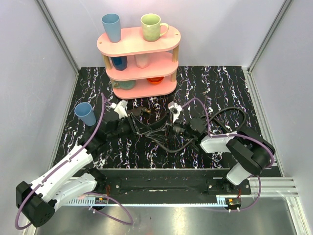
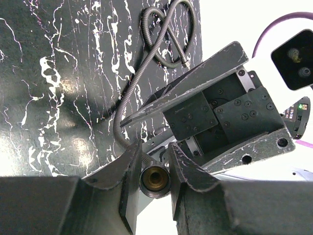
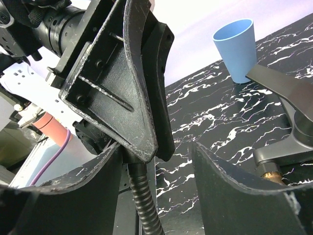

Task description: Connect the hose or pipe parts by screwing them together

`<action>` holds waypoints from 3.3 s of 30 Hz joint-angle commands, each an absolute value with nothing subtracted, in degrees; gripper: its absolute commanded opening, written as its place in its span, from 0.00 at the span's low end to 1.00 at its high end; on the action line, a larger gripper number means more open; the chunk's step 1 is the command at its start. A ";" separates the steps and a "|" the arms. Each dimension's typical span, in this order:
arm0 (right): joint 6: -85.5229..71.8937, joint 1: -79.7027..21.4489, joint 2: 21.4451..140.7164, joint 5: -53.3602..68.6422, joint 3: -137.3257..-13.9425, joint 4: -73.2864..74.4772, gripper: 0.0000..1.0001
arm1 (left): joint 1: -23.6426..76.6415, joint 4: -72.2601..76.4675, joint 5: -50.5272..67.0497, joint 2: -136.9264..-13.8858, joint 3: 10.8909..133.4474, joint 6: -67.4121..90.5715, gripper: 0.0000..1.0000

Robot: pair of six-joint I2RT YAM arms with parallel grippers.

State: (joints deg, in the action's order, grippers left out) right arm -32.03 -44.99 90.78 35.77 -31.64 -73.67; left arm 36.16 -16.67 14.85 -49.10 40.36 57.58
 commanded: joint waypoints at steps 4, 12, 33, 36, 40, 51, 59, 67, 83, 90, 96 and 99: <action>-34.63 -44.91 91.85 38.32 -32.96 -84.10 0.59 | 35.95 -13.10 15.65 -47.38 40.34 58.97 0.00; -36.12 -45.00 91.32 38.41 -32.17 -87.62 0.15 | 36.04 -11.78 15.73 -46.41 38.94 60.38 0.00; -34.37 -45.00 87.98 35.51 -28.48 -87.36 0.00 | 35.95 -19.68 11.87 -43.24 42.10 56.69 0.56; -34.28 -45.00 87.80 35.42 -27.86 -87.36 0.00 | 35.86 -20.65 11.51 -43.07 42.63 56.08 0.55; -34.54 -45.00 87.54 35.42 -27.77 -87.19 0.00 | 35.86 -20.92 11.78 -42.80 42.63 55.64 0.54; -34.98 -45.00 87.54 36.65 -28.92 -86.57 0.00 | 35.86 -20.74 12.74 -44.12 42.89 55.28 0.45; -37.26 -44.91 88.42 37.36 -31.11 -85.25 0.14 | 35.86 -20.04 14.33 -44.83 43.24 55.11 0.00; -37.88 -45.00 87.80 34.18 -32.60 -83.94 0.56 | 35.86 -19.95 12.92 -43.86 42.89 56.95 0.00; -40.43 -44.91 90.88 38.76 -32.43 -86.92 0.49 | 35.86 -19.16 12.39 -43.42 42.28 57.74 0.00; -39.55 -45.00 89.48 36.30 -30.68 -87.54 0.00 | 35.86 -18.90 11.43 -42.98 41.57 58.27 0.07; -37.19 -44.83 86.31 33.40 -28.22 -87.10 0.00 | 35.86 -25.48 3.10 -41.92 44.37 56.00 0.87; -34.56 -44.74 84.03 30.59 -26.11 -85.61 0.00 | 35.51 -29.52 -1.30 -43.41 47.80 52.31 0.89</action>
State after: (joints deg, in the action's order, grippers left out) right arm -38.74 -44.99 88.14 34.76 -28.05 -74.74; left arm 35.90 -25.56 6.92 -43.00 41.52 56.80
